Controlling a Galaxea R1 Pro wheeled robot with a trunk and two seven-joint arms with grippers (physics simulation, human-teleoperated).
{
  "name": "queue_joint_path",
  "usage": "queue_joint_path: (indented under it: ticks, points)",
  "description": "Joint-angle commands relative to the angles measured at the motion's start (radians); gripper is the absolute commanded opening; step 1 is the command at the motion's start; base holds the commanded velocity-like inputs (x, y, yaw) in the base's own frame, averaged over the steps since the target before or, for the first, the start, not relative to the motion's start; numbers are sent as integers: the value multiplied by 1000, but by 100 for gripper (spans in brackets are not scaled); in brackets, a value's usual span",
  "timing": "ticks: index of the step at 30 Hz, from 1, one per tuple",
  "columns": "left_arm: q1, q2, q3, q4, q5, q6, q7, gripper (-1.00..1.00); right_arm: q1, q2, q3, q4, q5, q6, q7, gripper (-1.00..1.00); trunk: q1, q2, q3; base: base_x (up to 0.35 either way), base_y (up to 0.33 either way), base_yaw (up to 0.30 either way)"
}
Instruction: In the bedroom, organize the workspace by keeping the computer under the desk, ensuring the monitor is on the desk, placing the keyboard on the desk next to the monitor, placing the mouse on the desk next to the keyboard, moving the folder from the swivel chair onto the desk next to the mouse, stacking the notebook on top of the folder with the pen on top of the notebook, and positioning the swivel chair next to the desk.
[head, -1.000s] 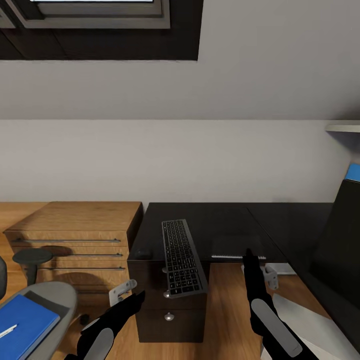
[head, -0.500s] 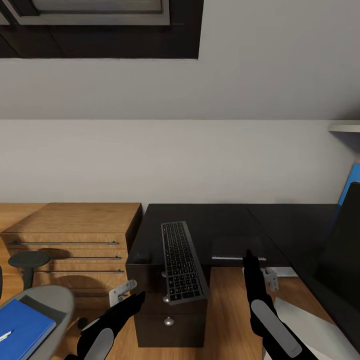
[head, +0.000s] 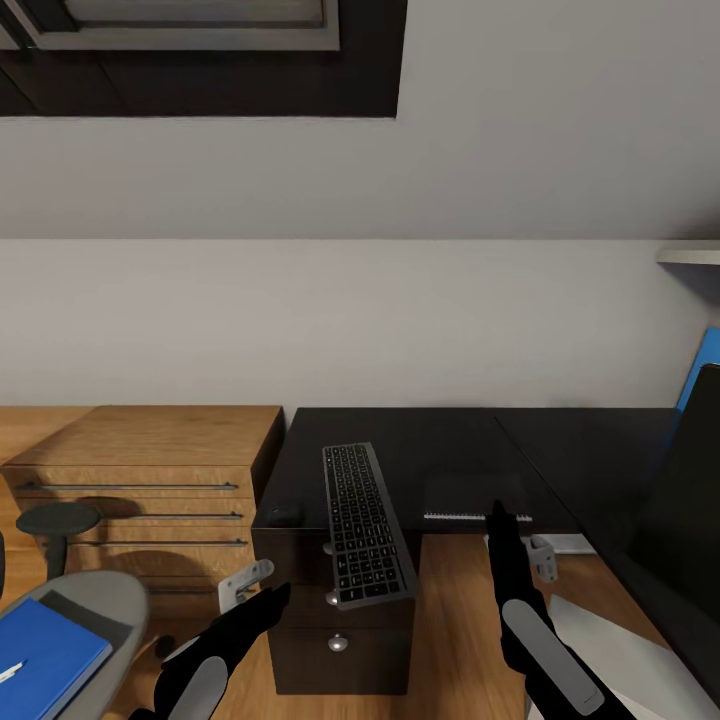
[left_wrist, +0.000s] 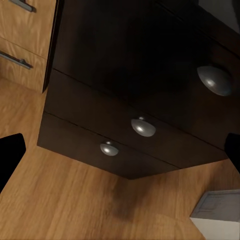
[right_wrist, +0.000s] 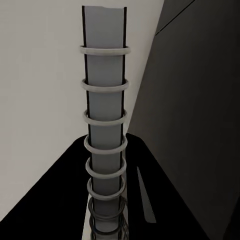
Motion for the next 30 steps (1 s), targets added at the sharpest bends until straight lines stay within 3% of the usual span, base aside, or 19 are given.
queue_joint_path:
  ticks: [1, 17, 30]
  points:
    - [-1, 1, -2, -2, 8, 1, 9, 100, -1, -1, 4, -1, -3, -6, -1, -100, 0, -1, -1, 0, 0, 0]
    - [-1, 1, -3, 0, 6, 1, 9, 100, -1, -2, 3, -1, -3, -4, -1, -100, 0, -1, -1, 112, 0, 0]
    - [-1, 1, -4, 0, 6, 1, 9, 100, -1, -2, 3, -1, -3, -4, -1, -100, 0, -1, -1, 18, 0, 0]
